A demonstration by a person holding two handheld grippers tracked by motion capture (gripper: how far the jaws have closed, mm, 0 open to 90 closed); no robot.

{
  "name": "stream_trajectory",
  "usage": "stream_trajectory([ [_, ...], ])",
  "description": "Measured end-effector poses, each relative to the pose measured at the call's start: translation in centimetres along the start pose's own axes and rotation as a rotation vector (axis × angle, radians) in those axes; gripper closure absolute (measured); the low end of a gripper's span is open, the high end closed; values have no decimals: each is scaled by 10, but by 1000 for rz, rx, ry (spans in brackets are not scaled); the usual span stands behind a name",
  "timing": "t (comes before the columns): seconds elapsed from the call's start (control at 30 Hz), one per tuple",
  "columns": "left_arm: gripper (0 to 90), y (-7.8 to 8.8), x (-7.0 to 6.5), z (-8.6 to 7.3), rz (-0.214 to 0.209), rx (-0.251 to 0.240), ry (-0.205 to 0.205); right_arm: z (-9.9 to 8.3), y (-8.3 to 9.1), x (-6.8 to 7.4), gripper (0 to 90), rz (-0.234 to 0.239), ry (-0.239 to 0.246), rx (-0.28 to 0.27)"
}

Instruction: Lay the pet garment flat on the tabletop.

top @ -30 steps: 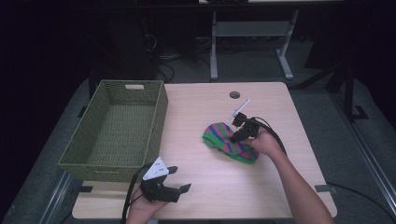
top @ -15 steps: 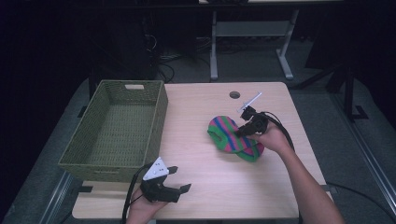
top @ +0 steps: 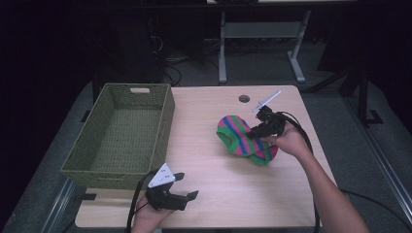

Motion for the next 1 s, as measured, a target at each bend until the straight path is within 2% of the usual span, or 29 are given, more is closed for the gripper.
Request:
stream_trajectory([
  [0.23,193,1,1,1,0,-7,7,6,6,6,755,3,13,-26],
  [0.37,193,1,2,0,5,-3,3,9,11,11,755,-1,38,-35],
  [0.67,193,1,2,1,3,-6,6,12,24,24,755,15,57,-68],
  [1.0,193,2,1,1,-2,-12,10,13,29,41,755,25,106,-67],
])
Point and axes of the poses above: each handheld gripper's, and its own axes: y roughly backward along the jaws, z roughly out of its top, x roughly to its left, the point moved 9 cm from there along -y, roughly forward along the jaws, and after that the axes turned 14 degrees about y, right-handed, at the moved point
